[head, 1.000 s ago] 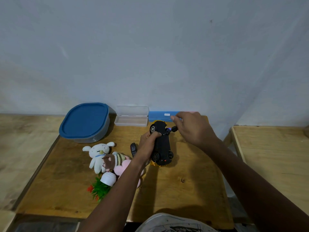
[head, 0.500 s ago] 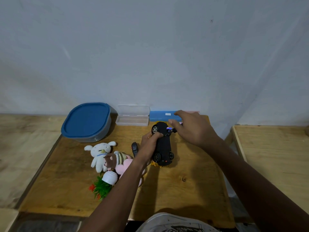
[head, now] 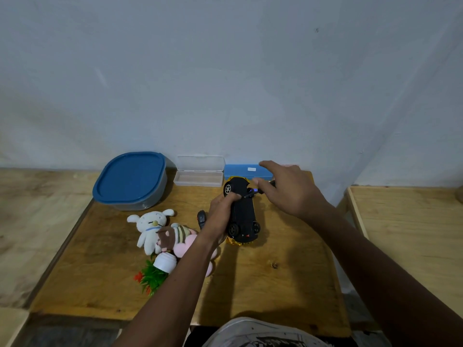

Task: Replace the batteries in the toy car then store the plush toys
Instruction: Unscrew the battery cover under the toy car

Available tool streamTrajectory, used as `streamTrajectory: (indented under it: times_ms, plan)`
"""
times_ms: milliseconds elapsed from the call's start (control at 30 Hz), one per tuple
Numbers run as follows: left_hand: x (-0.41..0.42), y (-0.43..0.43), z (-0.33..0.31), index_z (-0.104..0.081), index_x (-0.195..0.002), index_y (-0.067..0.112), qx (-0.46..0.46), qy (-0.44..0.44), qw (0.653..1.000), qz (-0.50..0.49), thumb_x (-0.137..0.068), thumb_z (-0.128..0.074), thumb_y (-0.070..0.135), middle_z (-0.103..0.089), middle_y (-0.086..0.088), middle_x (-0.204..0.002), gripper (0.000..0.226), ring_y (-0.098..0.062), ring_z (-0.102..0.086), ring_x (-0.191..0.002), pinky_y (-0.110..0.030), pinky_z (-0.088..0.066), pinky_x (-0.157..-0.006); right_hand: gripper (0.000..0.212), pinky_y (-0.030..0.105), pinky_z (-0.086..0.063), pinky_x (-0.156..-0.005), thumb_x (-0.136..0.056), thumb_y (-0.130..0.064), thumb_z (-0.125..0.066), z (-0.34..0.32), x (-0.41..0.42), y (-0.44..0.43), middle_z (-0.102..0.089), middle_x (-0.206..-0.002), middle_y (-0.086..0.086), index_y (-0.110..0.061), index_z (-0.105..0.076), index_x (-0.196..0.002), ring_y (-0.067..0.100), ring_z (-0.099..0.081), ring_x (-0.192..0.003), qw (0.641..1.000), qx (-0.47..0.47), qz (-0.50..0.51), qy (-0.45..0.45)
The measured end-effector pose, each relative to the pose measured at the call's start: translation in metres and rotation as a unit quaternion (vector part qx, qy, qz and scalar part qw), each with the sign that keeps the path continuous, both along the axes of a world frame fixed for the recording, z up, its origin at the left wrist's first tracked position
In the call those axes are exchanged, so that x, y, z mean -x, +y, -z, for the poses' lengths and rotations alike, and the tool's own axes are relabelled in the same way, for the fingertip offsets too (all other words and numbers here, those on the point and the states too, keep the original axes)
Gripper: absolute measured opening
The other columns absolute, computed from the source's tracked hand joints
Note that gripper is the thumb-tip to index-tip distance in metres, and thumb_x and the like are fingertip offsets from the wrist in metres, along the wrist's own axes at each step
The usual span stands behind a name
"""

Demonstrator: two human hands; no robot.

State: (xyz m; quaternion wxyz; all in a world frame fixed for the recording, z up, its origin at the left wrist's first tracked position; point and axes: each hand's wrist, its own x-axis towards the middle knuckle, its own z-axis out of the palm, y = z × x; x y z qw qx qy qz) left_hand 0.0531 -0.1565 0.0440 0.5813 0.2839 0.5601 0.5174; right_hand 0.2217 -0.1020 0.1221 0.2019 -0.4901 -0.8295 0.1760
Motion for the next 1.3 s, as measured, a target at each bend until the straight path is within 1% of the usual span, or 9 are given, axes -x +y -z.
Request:
streamTrajectory:
  times_ms: [133, 333, 500, 600, 833, 933, 1033, 1167, 1300]
  plan:
    - [0.001, -0.001, -0.001, -0.06, -0.117, 0.004, 0.002, -0.007, 1.0, -0.007, -0.096, -0.053, 0.02, -0.07, -0.012, -0.09, 0.028, -0.024, -0.069, -0.077, -0.036, -0.057, -0.065, 0.041, 0.027, -0.04, -0.067, -0.101, -0.038, -0.048, 0.001, 0.0, 0.0, -0.068, -0.096, 0.0, -0.028, -0.048, -0.141, 0.023, -0.059, -0.102, 1.0, -0.009, 0.005, 0.019]
    - [0.0, 0.0, -0.001, -0.061, -0.116, 0.005, 0.003, -0.003, 1.0, -0.011, -0.095, -0.053, 0.021, -0.07, -0.011, -0.088, 0.027, -0.023, -0.069, -0.076, -0.036, -0.056, -0.065, 0.062, 0.03, -0.047, -0.082, -0.084, -0.014, -0.074, -0.007, 0.001, -0.002, -0.051, -0.089, -0.011, -0.032, -0.051, -0.139, 0.01, -0.051, -0.085, 0.996, 0.027, -0.039, 0.07]
    - [0.001, -0.001, 0.001, -0.061, -0.117, 0.006, 0.0, 0.003, 1.0, -0.004, -0.095, -0.054, 0.022, -0.069, -0.013, -0.092, 0.028, -0.025, -0.068, -0.08, -0.039, -0.056, -0.069, 0.049, 0.034, -0.046, -0.083, -0.092, -0.056, -0.054, 0.0, -0.001, 0.0, -0.068, -0.107, -0.002, -0.031, -0.054, -0.134, 0.02, -0.06, -0.106, 1.0, -0.009, 0.004, -0.019]
    - [-0.001, -0.001, 0.002, -0.061, -0.115, 0.005, 0.008, -0.006, 1.0, -0.01, -0.095, -0.054, 0.02, -0.069, -0.014, -0.091, 0.025, -0.026, -0.068, -0.078, -0.039, -0.056, -0.069, 0.04, 0.033, -0.046, -0.074, -0.102, -0.047, -0.036, 0.0, -0.002, 0.001, -0.071, -0.1, 0.0, -0.027, -0.063, -0.123, 0.024, -0.063, -0.1, 0.995, -0.071, 0.017, -0.063]
    - [-0.003, 0.002, 0.003, -0.061, -0.115, 0.004, 0.008, -0.006, 1.0, -0.01, -0.096, -0.054, 0.02, -0.069, -0.015, -0.093, 0.026, -0.027, -0.068, -0.08, -0.037, -0.056, -0.067, 0.062, 0.023, -0.039, -0.077, -0.084, -0.013, -0.074, -0.003, -0.001, 0.003, -0.048, -0.086, -0.016, -0.033, -0.052, -0.138, 0.002, -0.049, -0.078, 0.992, 0.045, -0.043, 0.106]
    - [-0.004, 0.004, 0.003, -0.063, -0.115, 0.004, 0.004, 0.0, 1.0, -0.009, -0.095, -0.054, 0.02, -0.069, -0.014, -0.091, 0.026, -0.026, -0.067, -0.079, -0.037, -0.055, -0.068, 0.055, 0.03, -0.045, -0.082, -0.087, -0.036, -0.071, 0.0, 0.0, 0.003, -0.057, -0.094, -0.007, -0.033, -0.051, -0.138, 0.008, -0.053, -0.087, 0.997, 0.016, -0.029, 0.063]
    - [-0.005, 0.003, 0.004, -0.063, -0.114, 0.004, 0.005, -0.002, 1.0, -0.005, -0.096, -0.053, 0.02, -0.068, -0.013, -0.091, 0.026, -0.026, -0.067, -0.079, -0.038, -0.055, -0.068, 0.044, 0.034, -0.045, -0.079, -0.097, -0.054, -0.046, -0.002, 0.0, 0.004, -0.071, -0.098, 0.0, -0.029, -0.058, -0.131, 0.021, -0.061, -0.101, 1.0, -0.023, 0.006, -0.004]
    - [-0.005, 0.004, 0.004, -0.061, -0.116, 0.004, 0.011, -0.004, 1.0, -0.009, -0.096, -0.054, 0.02, -0.068, -0.015, -0.093, 0.028, -0.027, -0.067, -0.081, -0.036, -0.056, -0.068, 0.038, 0.028, -0.036, -0.073, -0.1, -0.035, -0.05, -0.003, 0.001, 0.007, -0.071, -0.095, 0.001, -0.032, -0.052, -0.137, 0.025, -0.062, -0.099, 1.0, -0.017, 0.004, -0.006]
    - [-0.002, 0.006, 0.005, -0.06, -0.117, 0.005, 0.013, -0.015, 1.0, -0.021, -0.095, -0.053, 0.02, -0.069, -0.016, -0.094, 0.027, -0.029, -0.068, -0.082, -0.04, -0.055, -0.072, 0.078, 0.026, -0.046, -0.07, -0.085, -0.01, -0.071, -0.007, 0.001, 0.01, -0.057, -0.086, -0.003, -0.042, -0.036, -0.146, 0.015, -0.059, -0.08, 0.991, 0.084, -0.057, 0.091]
